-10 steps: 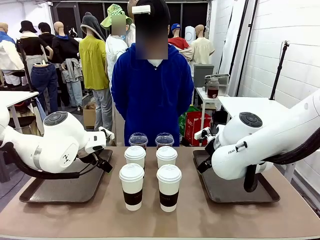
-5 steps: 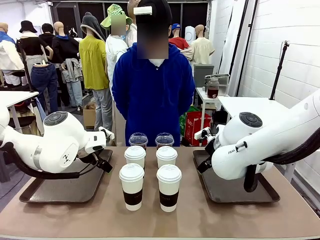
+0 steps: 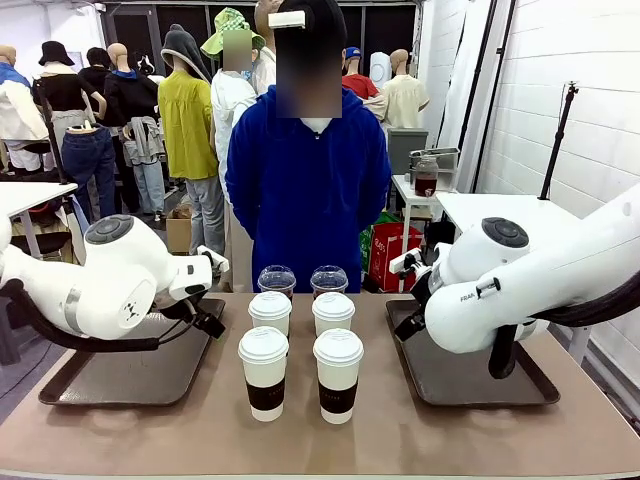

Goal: Distribute the coffee onto the tray.
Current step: Pick up one iced Americano and place it on the right Handle tray.

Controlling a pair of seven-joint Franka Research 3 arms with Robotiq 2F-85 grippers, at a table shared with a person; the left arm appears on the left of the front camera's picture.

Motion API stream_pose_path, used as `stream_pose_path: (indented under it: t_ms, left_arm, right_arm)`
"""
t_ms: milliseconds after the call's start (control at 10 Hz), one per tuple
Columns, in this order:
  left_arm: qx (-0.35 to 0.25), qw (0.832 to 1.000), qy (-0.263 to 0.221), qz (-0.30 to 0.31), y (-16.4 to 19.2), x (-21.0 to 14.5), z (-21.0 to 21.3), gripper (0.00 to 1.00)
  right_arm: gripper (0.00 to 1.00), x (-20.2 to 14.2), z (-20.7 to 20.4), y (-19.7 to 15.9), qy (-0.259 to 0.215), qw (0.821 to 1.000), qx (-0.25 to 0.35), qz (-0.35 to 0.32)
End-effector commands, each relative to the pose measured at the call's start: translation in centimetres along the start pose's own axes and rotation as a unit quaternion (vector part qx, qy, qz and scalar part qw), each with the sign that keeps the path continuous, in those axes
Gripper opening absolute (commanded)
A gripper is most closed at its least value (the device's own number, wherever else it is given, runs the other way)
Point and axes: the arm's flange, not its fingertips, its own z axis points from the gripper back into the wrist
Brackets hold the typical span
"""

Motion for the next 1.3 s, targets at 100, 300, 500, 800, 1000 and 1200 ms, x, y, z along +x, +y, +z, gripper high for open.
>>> stream_pose_path:
  t_ms: [100,300,500,800,1000,1200]
  left_arm:
    - [0.028,1.0,0.005,-0.011,-0.6,1.9,5.0,1.0]
    - [0.028,1.0,0.002,-0.011,-0.7,2.4,7.9,1.0]
    - [0.03,0.999,-0.005,-0.015,-1.2,2.7,10.2,1.0]
    - [0.027,1.0,0.011,-0.01,-1.2,2.6,10.6,1.0]
    - [0.014,1.0,0.0,-0.018,-1.0,2.5,10.9,1.0]
    - [-0.027,0.998,-0.026,-0.054,-0.4,1.6,12.1,1.0]
  right_arm:
    - [1.0,0.8,5.2,-1.1,-0.014,0.999,0.034,0.02]
    - [1.0,1.1,8.3,-0.8,-0.027,0.998,0.047,0.04]
    - [1.0,1.3,10.5,-0.7,-0.033,0.996,0.057,0.06]
    - [1.0,1.6,10.7,-0.6,-0.032,0.996,0.065,0.054]
    - [1.0,1.3,11.4,-1.1,-0.038,0.995,0.077,0.059]
    - [1.0,0.6,13.5,-2.2,-0.061,0.988,0.106,0.093]
